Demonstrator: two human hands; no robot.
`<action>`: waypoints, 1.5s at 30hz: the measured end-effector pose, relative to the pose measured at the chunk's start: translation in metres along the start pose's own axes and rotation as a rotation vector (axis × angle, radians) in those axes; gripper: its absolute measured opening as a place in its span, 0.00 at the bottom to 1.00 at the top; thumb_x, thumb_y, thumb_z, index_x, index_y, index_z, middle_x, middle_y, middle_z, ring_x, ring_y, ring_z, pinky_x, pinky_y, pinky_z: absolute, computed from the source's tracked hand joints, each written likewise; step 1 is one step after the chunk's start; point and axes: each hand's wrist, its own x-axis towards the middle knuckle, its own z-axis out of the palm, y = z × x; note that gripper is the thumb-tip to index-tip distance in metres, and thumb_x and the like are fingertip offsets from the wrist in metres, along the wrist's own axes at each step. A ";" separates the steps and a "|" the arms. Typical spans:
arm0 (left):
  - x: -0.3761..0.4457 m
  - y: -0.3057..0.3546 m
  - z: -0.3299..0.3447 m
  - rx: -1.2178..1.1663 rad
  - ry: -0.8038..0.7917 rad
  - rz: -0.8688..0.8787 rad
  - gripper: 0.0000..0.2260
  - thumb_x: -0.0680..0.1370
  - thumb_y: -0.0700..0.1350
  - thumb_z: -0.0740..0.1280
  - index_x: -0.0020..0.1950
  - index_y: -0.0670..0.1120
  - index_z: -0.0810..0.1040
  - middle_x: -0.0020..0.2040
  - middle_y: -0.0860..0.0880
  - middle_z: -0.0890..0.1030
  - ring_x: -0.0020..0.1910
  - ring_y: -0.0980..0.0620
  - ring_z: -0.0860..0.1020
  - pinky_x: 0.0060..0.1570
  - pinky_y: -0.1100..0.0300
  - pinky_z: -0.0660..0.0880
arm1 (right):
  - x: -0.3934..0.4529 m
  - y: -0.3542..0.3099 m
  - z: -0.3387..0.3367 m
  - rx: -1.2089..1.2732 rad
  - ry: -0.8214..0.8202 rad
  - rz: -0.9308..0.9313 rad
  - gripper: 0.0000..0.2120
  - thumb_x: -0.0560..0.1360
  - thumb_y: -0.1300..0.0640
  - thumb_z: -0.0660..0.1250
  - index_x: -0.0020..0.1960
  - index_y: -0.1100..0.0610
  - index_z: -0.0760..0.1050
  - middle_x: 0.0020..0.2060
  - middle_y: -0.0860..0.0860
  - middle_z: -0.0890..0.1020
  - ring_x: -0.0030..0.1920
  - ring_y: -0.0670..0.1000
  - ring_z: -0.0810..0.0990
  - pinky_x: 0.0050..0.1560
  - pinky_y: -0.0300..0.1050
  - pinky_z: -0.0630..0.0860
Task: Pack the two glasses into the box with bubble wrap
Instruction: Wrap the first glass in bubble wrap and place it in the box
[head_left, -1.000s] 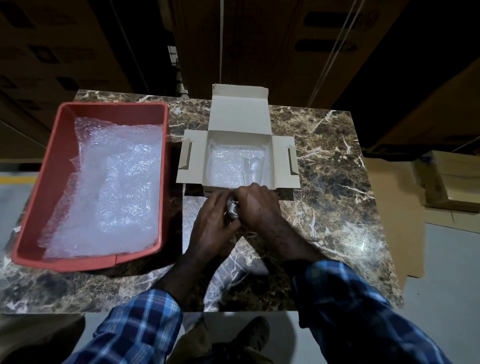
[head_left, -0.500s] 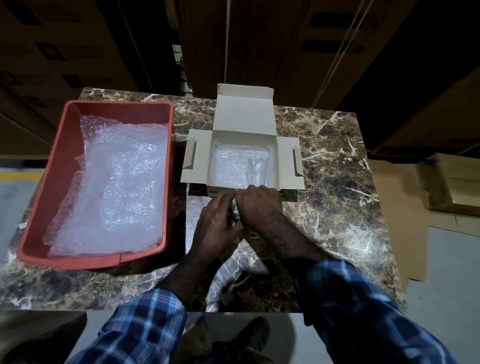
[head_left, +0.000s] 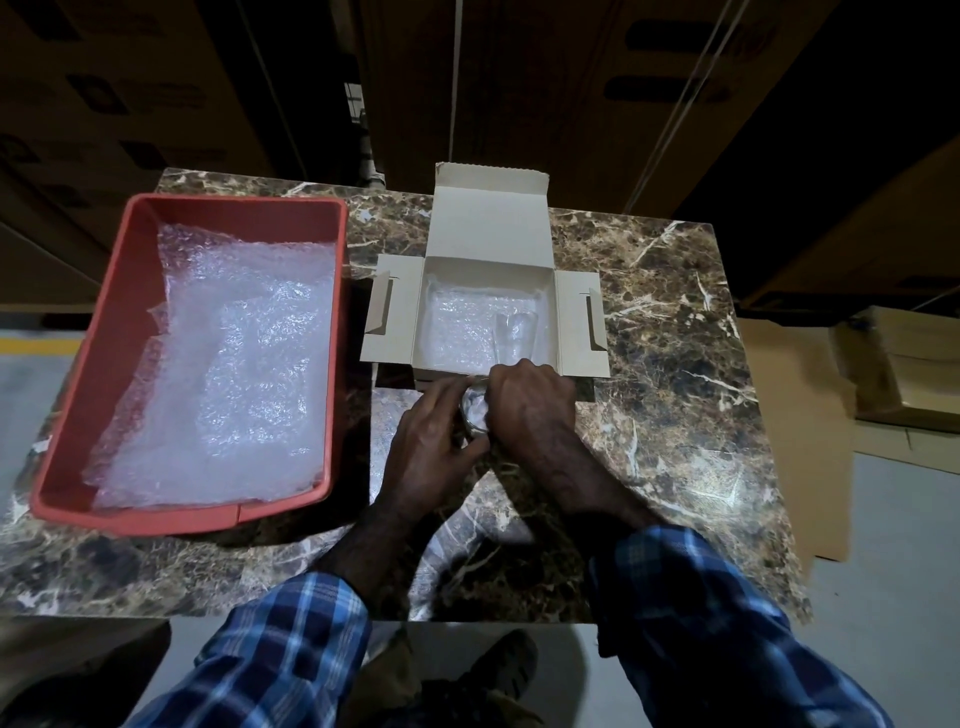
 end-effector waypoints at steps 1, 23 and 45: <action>0.000 0.000 0.000 0.000 0.000 0.004 0.27 0.72 0.47 0.75 0.69 0.52 0.73 0.66 0.57 0.74 0.63 0.54 0.76 0.58 0.44 0.75 | 0.002 -0.001 0.000 -0.014 -0.011 -0.001 0.18 0.76 0.55 0.69 0.65 0.53 0.73 0.57 0.52 0.80 0.58 0.56 0.79 0.50 0.48 0.73; -0.013 0.027 -0.045 0.153 -0.009 0.003 0.32 0.75 0.45 0.74 0.77 0.45 0.67 0.70 0.47 0.71 0.66 0.49 0.73 0.61 0.52 0.76 | -0.029 0.019 0.000 0.780 0.352 0.109 0.09 0.73 0.57 0.72 0.53 0.53 0.85 0.46 0.50 0.86 0.40 0.46 0.82 0.44 0.36 0.74; -0.007 -0.100 -0.233 0.944 -0.655 -0.288 0.26 0.75 0.61 0.68 0.70 0.53 0.73 0.69 0.50 0.76 0.69 0.47 0.72 0.66 0.50 0.70 | 0.004 -0.210 0.001 0.061 -0.116 -0.553 0.13 0.78 0.61 0.64 0.62 0.60 0.74 0.57 0.60 0.77 0.59 0.62 0.76 0.54 0.51 0.73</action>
